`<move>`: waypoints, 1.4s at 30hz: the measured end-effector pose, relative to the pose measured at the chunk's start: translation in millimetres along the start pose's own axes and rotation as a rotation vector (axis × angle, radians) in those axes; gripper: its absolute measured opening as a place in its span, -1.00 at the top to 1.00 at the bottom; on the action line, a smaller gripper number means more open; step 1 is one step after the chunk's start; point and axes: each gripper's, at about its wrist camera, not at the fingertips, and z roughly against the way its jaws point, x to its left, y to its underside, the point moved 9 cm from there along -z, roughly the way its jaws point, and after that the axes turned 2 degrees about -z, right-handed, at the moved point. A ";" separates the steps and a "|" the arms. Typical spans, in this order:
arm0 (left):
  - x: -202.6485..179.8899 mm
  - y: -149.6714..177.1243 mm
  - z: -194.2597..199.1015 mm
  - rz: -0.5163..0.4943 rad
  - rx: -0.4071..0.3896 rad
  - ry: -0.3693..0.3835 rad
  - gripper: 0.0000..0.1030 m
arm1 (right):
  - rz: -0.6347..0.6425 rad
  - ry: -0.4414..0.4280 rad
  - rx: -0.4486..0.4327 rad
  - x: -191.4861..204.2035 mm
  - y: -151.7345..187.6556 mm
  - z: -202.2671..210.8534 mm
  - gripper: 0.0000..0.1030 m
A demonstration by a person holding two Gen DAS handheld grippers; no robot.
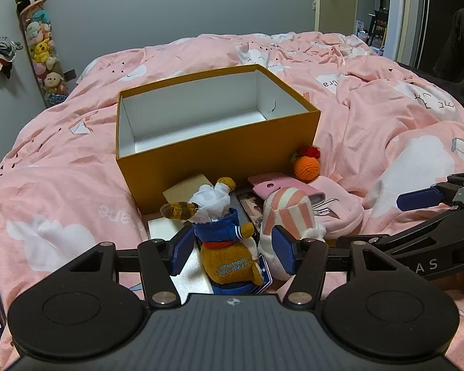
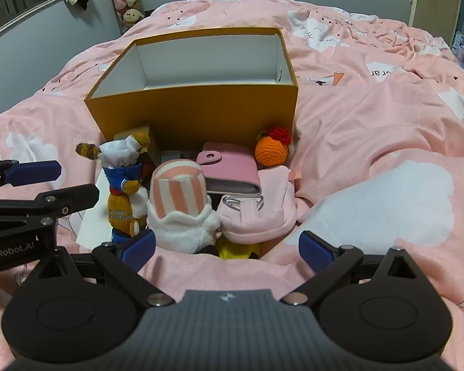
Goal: Organize objects
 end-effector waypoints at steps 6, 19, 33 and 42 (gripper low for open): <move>0.7 0.4 -0.8 0.001 0.005 0.002 -0.31 | 0.004 0.003 0.001 0.1 -0.5 -0.3 -0.92; 1.8 0.9 -2.1 0.004 0.009 0.004 -0.31 | 0.007 0.007 0.001 -0.3 -0.6 -0.4 -0.92; 1.4 3.1 -2.8 0.002 0.019 0.001 -0.31 | 0.004 0.004 0.006 -0.1 0.9 -1.3 -0.92; 1.6 4.2 -4.1 0.006 0.030 0.008 -0.31 | 0.000 -0.003 0.011 0.0 2.1 -1.5 -0.92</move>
